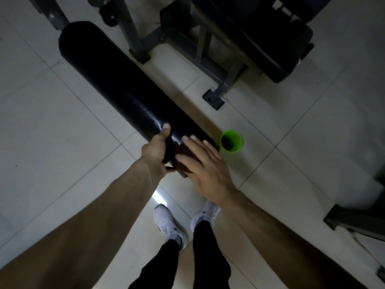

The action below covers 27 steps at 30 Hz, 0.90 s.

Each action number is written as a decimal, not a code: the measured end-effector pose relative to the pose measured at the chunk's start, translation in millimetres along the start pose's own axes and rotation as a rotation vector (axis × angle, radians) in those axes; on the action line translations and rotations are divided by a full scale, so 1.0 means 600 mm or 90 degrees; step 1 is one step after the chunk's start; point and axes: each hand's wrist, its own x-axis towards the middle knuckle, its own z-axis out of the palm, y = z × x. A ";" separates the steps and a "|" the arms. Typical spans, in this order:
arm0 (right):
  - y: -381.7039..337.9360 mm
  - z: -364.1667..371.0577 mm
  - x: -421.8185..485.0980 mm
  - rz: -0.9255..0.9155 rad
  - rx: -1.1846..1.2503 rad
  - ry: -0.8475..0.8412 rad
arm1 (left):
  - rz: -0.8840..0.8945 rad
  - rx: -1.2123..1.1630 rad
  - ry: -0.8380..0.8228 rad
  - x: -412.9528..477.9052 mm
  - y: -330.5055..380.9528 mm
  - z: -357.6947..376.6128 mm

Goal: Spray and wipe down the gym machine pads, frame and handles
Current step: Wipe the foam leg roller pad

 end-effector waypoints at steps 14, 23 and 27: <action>-0.035 0.014 0.106 0.025 -0.018 -0.063 | -0.041 -0.041 -0.029 0.010 0.007 -0.035; -0.013 -0.025 0.060 0.058 0.034 -0.092 | -0.018 -0.044 -0.009 0.014 0.036 -0.067; -0.012 -0.020 0.061 0.021 0.010 -0.086 | 0.030 -0.102 -0.008 0.039 0.080 -0.075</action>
